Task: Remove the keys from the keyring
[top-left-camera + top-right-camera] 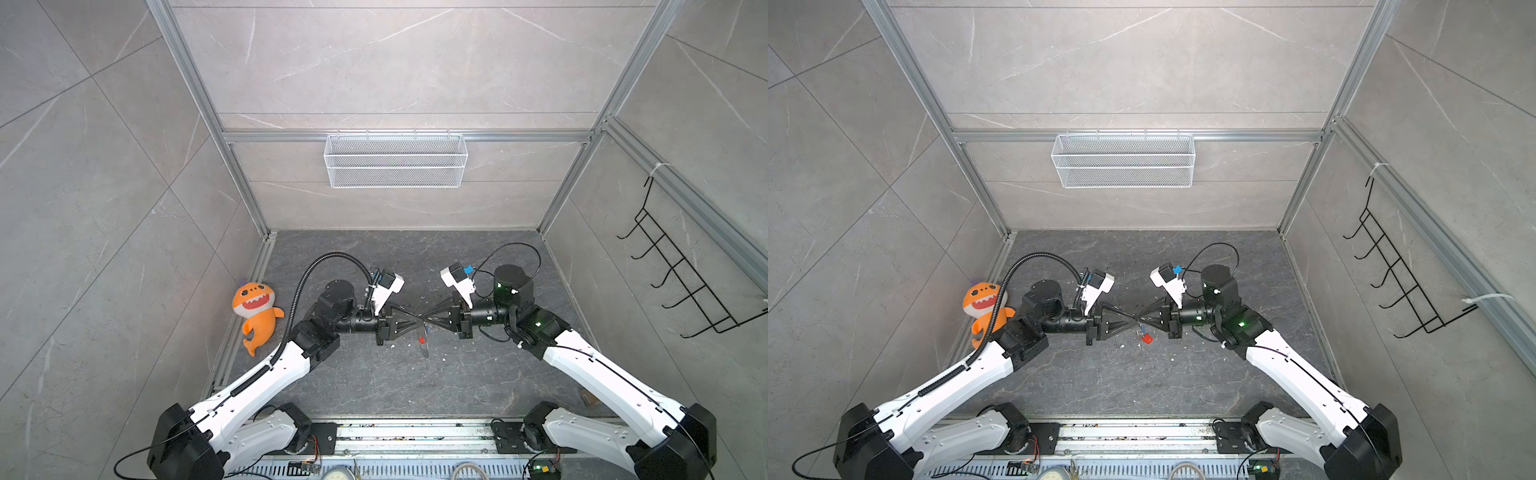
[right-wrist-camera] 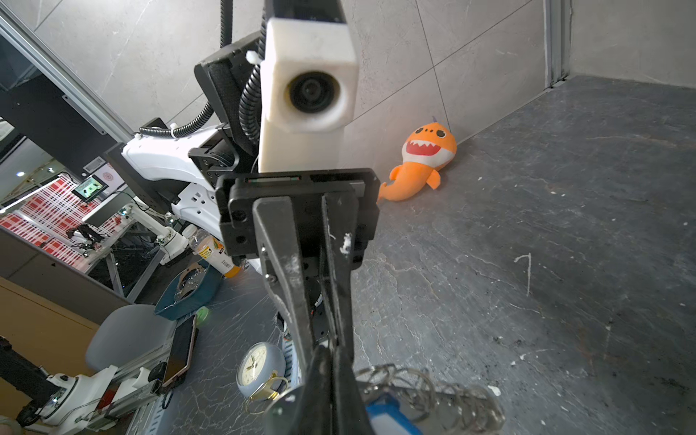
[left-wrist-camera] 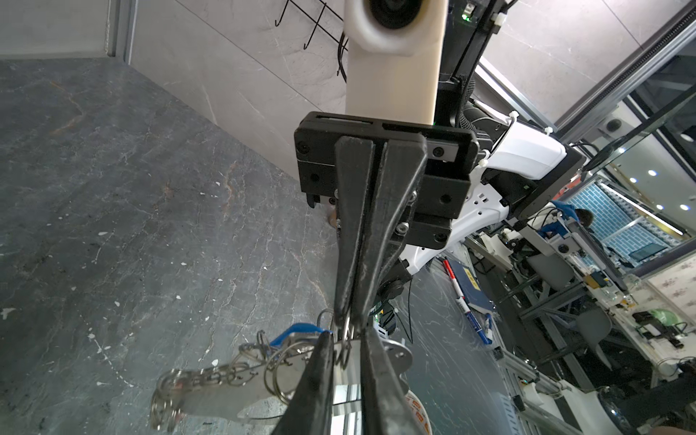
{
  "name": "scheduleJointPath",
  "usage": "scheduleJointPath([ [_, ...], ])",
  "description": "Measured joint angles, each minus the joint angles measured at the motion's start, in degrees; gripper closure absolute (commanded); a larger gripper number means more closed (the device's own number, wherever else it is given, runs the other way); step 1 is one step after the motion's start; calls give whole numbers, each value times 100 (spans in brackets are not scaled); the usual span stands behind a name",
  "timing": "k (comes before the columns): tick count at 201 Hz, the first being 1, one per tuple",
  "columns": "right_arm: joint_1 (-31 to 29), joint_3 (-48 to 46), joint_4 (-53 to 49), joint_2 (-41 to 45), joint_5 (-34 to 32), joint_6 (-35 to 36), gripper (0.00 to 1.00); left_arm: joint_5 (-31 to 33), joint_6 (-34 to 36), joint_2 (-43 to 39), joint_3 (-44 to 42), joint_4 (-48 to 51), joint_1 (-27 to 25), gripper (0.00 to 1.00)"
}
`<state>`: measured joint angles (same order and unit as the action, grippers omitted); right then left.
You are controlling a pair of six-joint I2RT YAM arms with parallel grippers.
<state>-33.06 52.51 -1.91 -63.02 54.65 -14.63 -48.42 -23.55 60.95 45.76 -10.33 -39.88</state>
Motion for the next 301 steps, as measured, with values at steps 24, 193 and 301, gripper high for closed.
scheduleJointPath([
  [24, -9, 9, 2, -26, -24, 2, 100, -4, -2, -7, 7, 11, 2, 96],
  [193, -490, -306, 1585, 870, -1300, -1213, 65, 776, 33, -1099, -638, -1128, -7, 100],
  [301, -1237, -299, 1978, 511, -1495, -1381, 80, 767, -31, -1235, -734, -1711, -2, 100],
])
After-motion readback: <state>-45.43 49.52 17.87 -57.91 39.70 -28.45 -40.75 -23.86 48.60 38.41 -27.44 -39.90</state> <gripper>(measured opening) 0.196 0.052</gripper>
